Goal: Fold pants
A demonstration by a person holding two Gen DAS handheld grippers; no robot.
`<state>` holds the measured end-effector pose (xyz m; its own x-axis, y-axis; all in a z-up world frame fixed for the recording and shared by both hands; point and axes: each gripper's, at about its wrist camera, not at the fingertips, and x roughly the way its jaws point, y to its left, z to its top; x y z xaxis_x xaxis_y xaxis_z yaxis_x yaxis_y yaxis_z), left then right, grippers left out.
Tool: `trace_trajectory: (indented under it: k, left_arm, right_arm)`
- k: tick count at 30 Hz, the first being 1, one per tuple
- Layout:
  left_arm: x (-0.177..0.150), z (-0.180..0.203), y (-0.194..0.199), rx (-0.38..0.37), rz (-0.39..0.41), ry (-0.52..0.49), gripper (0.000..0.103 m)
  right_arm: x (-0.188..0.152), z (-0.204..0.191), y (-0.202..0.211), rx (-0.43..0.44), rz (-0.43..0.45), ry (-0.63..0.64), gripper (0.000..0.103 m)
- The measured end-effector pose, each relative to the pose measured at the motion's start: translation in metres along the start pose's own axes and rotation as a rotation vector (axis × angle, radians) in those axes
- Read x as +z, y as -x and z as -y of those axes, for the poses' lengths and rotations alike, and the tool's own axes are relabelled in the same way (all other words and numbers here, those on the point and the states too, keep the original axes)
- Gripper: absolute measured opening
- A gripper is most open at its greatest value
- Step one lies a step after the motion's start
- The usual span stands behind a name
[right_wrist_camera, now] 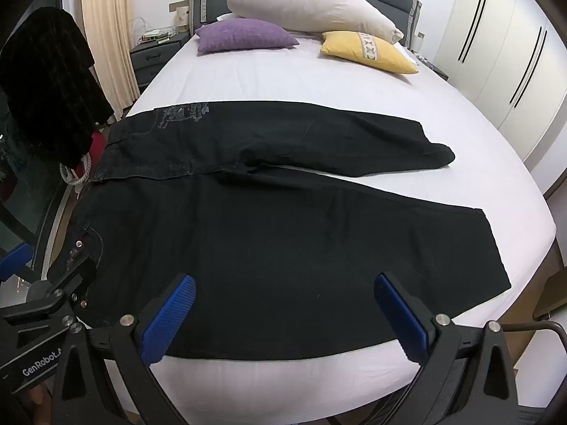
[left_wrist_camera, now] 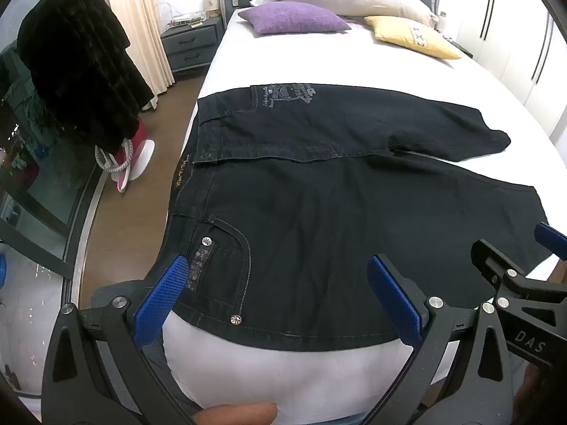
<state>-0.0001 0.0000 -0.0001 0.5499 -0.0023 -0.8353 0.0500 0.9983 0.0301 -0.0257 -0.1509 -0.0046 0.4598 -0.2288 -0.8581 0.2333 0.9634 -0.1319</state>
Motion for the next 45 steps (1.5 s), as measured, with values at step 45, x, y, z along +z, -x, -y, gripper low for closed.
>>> trace_trajectory:
  k: [45]
  left_arm:
    - [0.000, -0.012, -0.007, 0.013, -0.010, 0.036, 0.103]
  right_arm:
    - [-0.001, 0.002, -0.006, -0.050, -0.007, 0.011, 0.103]
